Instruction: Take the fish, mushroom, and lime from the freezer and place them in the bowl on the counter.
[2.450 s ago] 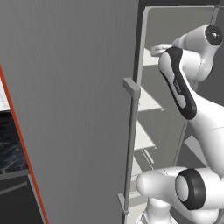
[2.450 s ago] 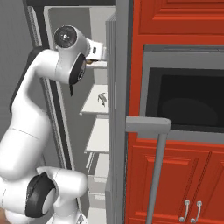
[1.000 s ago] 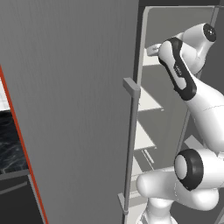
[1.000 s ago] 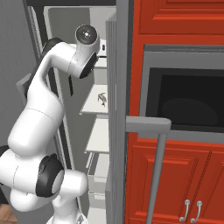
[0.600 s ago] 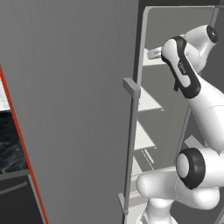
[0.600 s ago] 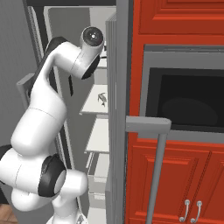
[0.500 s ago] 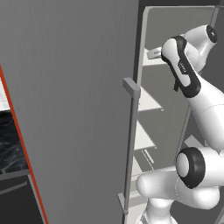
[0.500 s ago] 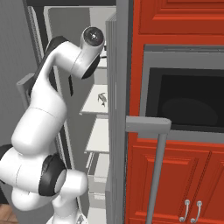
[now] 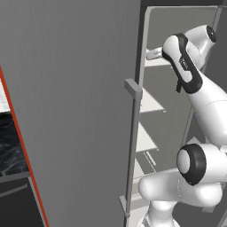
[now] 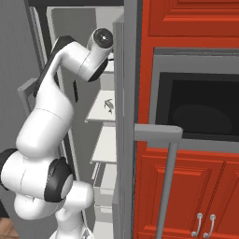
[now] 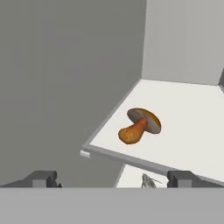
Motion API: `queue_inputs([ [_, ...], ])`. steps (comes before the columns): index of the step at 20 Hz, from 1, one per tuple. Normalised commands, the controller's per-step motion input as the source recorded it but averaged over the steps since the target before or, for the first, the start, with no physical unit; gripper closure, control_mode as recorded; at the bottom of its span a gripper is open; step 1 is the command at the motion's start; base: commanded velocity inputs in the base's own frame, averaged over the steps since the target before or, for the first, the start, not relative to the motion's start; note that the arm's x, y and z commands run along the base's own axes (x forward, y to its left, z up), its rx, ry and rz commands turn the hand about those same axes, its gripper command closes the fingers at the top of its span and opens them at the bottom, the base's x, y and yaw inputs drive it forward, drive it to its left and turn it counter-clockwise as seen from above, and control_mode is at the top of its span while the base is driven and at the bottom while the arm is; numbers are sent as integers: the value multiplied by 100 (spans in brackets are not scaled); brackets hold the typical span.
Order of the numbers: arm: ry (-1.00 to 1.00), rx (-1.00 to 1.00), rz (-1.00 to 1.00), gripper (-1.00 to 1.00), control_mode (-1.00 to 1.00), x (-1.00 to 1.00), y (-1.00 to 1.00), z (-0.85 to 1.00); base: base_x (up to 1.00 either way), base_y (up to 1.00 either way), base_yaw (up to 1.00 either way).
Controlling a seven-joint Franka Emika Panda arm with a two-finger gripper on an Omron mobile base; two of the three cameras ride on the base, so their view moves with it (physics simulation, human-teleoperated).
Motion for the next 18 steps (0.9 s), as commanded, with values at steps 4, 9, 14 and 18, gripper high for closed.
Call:
queue_inputs([
  [4,2,0,1,-100,-100,30,0,0,0,0,0],
  [9,5,0,1,-100,-100,36,0,-5,0,0,0],
  [14,4,0,1,-100,-100,41,0,-19,0,0,0],
  [18,0,0,1,-100,-100,32,0,-7,0,0,0],
])
